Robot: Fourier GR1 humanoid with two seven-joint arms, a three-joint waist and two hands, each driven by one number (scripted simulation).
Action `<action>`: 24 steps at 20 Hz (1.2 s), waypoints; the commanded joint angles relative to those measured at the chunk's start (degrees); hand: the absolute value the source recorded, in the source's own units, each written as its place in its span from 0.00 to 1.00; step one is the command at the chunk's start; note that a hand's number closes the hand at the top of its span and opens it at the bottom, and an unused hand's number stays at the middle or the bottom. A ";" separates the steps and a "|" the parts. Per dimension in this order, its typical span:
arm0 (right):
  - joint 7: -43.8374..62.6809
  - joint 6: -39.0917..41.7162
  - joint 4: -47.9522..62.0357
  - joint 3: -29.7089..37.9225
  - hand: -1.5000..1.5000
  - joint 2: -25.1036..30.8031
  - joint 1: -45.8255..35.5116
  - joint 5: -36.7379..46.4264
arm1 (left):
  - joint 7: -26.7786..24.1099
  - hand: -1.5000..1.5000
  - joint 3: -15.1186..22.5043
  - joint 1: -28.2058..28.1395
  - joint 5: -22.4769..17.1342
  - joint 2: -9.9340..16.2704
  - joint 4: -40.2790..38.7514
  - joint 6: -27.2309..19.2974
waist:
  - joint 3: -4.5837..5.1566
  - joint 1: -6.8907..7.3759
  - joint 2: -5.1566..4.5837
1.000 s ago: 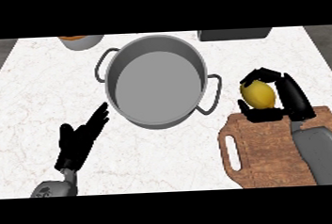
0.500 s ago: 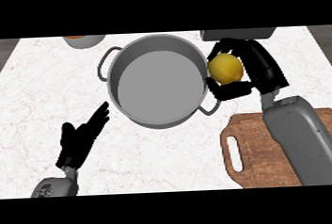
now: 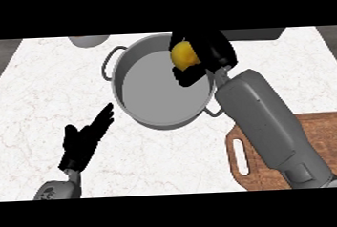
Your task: Pick the lemon from the cutting board and place it in the pot
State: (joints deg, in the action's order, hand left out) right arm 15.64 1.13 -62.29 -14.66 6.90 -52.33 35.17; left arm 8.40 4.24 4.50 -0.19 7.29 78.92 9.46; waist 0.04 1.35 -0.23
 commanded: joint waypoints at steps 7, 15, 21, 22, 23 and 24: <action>6.42 2.83 20.21 -8.51 1.00 -2.27 -12.87 15.66 | 1.25 0.50 -0.14 1.29 0.06 0.05 0.17 0.39 | 0.03 0.70 -0.24; 17.64 13.30 36.28 -6.18 0.00 -6.85 -17.47 6.79 | 2.31 0.50 0.84 2.55 0.42 -1.07 0.51 0.29 | 0.05 2.87 -0.73; 10.14 2.54 33.44 -8.56 0.00 -6.89 -13.59 -1.87 | 1.86 0.50 0.40 3.27 -0.37 0.25 -0.37 2.76 | -0.04 4.12 -0.97; 8.91 -0.25 32.36 -5.61 0.00 -6.89 -14.50 -3.69 | -0.29 0.50 1.32 4.59 1.76 -1.65 -2.67 0.37 | -0.05 3.87 -1.32; 8.10 -3.86 30.81 -4.28 0.00 -6.89 -14.95 -4.90 | 1.90 0.50 1.29 5.96 1.21 -1.77 -2.03 0.58 | -0.11 4.24 -1.40; 5.63 -8.72 29.13 -3.23 0.00 -6.90 -12.99 -5.33 | 0.65 0.50 1.28 3.52 1.38 -1.57 -1.24 0.30 | -0.16 3.81 -1.07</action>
State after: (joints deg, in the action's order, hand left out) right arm 25.69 2.18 -29.75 -21.16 0.08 -66.91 33.97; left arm 9.33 5.43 8.38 0.94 5.99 77.55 10.17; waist -0.02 5.07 -1.32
